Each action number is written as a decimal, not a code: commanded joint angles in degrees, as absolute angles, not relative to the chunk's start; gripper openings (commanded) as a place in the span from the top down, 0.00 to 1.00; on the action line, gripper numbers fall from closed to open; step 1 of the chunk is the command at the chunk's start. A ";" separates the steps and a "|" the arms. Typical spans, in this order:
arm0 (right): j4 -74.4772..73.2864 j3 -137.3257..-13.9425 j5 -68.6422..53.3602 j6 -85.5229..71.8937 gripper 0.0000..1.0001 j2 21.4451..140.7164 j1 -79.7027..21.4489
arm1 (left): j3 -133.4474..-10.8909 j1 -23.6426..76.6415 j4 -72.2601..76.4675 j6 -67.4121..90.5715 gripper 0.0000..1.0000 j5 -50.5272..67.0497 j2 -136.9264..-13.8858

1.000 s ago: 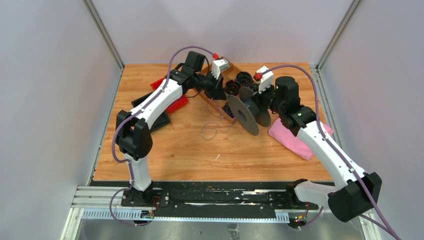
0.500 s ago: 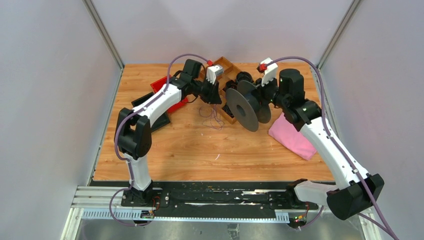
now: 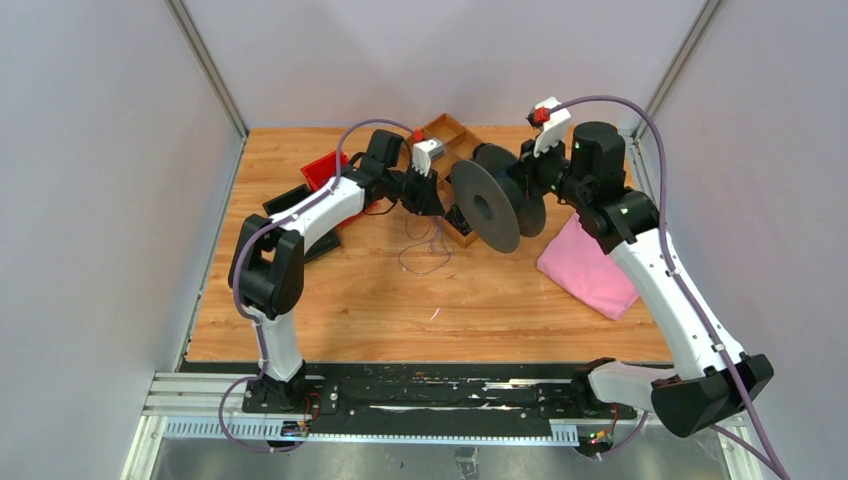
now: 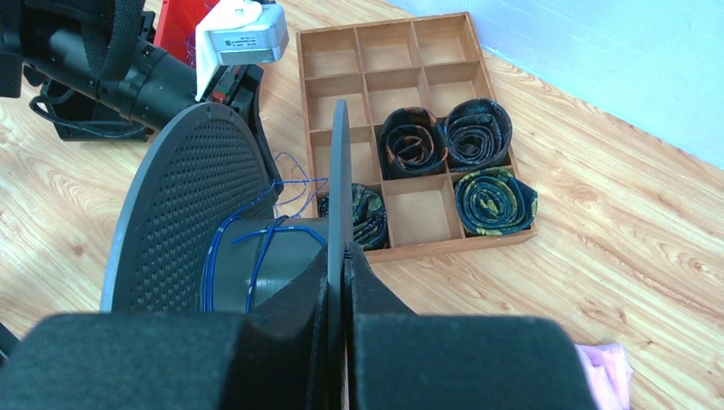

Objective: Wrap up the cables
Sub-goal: Wrap the cable around the cable reel.

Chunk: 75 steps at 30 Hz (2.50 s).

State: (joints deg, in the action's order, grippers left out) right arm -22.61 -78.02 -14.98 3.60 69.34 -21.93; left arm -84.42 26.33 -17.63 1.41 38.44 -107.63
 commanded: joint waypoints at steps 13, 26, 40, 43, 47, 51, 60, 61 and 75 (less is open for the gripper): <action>-23.49 -87.92 -15.99 1.56 0.99 69.20 -19.86 | -80.77 26.04 -16.65 -0.03 0.78 38.24 -106.49; -25.57 -89.13 -16.84 2.63 0.99 68.07 -19.28 | -77.62 25.84 -19.12 -8.67 0.71 41.37 -102.10; -27.52 -88.95 -23.13 2.17 0.99 67.07 -19.26 | -73.69 24.15 -13.55 -23.24 0.23 49.66 -96.98; -27.73 -89.17 -23.33 1.93 0.99 67.02 -19.27 | -74.16 24.24 -10.53 -23.53 0.17 52.29 -98.65; -27.93 -89.72 -23.29 1.85 1.00 67.00 -19.25 | -74.77 24.38 -8.68 -23.52 0.18 55.15 -101.67; -27.96 -90.00 -23.20 1.87 1.00 67.19 -19.22 | -74.23 25.81 -7.26 -23.43 0.22 55.21 -103.72; -28.19 -91.41 -20.98 1.48 1.00 67.34 -18.45 | -73.03 26.73 -1.84 -15.66 0.83 53.48 -107.52; -28.32 -91.75 -19.87 1.33 1.00 67.28 -18.25 | -73.42 26.72 -5.76 -18.21 0.93 52.87 -107.53; -30.75 -97.76 -5.16 -1.14 1.00 69.54 -14.73 | -70.65 26.57 -45.59 -39.48 1.00 28.53 -100.95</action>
